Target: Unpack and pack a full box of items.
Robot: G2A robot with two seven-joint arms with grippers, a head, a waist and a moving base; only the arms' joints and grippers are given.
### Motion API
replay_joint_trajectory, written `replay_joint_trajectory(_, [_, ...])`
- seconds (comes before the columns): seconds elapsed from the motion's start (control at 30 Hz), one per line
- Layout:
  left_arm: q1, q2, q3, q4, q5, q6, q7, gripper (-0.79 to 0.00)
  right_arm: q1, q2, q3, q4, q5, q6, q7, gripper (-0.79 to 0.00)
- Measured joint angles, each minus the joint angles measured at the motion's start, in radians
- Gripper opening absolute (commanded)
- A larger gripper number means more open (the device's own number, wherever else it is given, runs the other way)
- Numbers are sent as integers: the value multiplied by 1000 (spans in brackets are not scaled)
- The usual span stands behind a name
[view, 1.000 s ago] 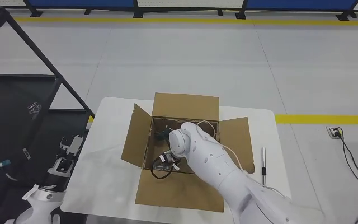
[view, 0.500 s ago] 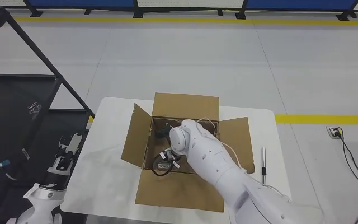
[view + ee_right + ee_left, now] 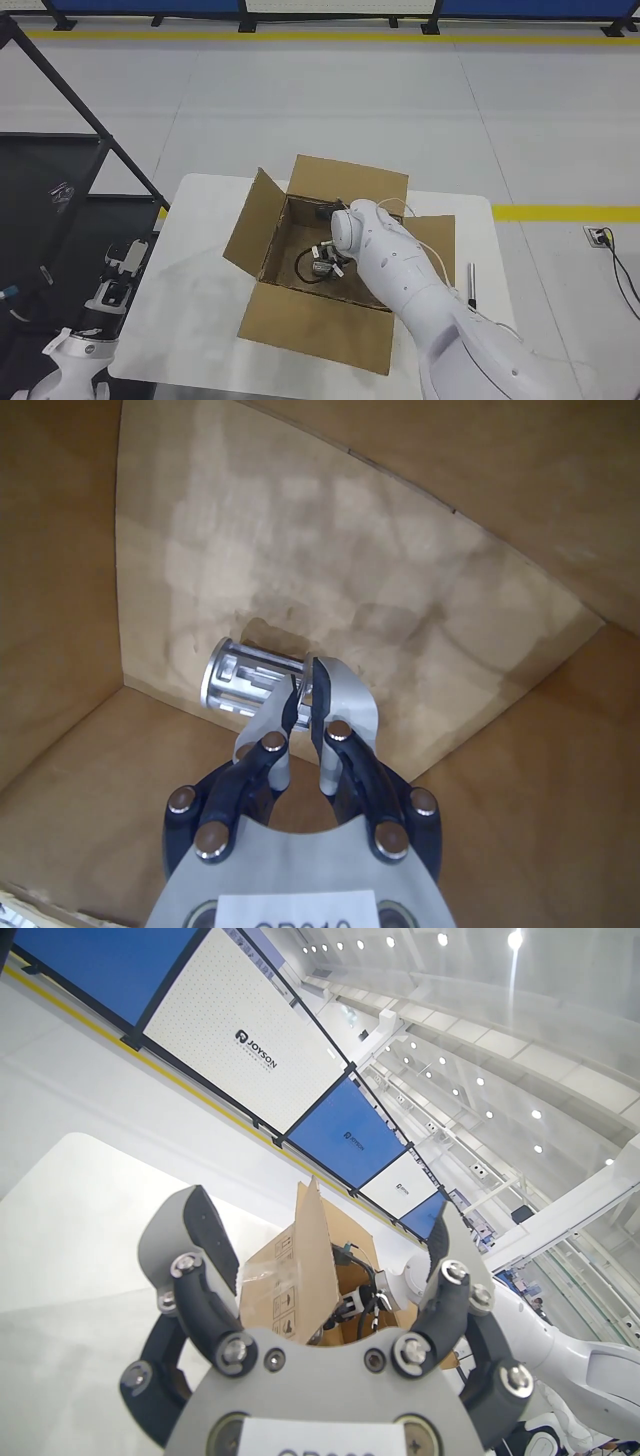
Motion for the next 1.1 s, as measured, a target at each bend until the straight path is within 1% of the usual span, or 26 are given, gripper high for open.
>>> replay_joint_trajectory(0.1, [-2, 0, 8, -2, 13, 6, -3, 0, 5, 16, 16, 28, 15, -39, -40, -785])
replay_joint_trajectory(0.2, [-3, -1, 20, -8, 28, 11, -4, 0, 4, 26, 21, 34, 14, -47, -62, -785])
replay_joint_trajectory(0.3, [-5, -1, 34, -15, 44, 13, -7, 0, -7, 31, 20, 18, 0, -58, -87, -785])
replay_joint_trajectory(0.5, [-7, -2, 55, -23, 72, 21, 2, 0, -38, 48, 30, -26, -10, -64, -191, -785])
replay_joint_trajectory(0.7, [-6, -4, 64, -23, 83, 26, 12, 0, -66, 77, 43, -99, -35, -47, -268, -785])
replay_joint_trajectory(0.8, [-4, -5, 70, -25, 88, 27, 17, 0, -86, 100, 53, -164, -58, -28, -284, -785])
replay_joint_trajectory(0.9, [-1, -5, 73, -27, 93, 27, 24, 0, -111, 134, 69, -248, -92, 13, -271, -785])
replay_joint_trajectory(1.0, [1, -6, 75, -27, 95, 29, 29, 0, -154, 179, 91, -377, -150, 80, -234, -785])
replay_joint_trajectory(1.1, [3, -7, 77, -28, 100, 31, 36, 0, -224, 236, 128, -562, -247, 202, -160, -785])
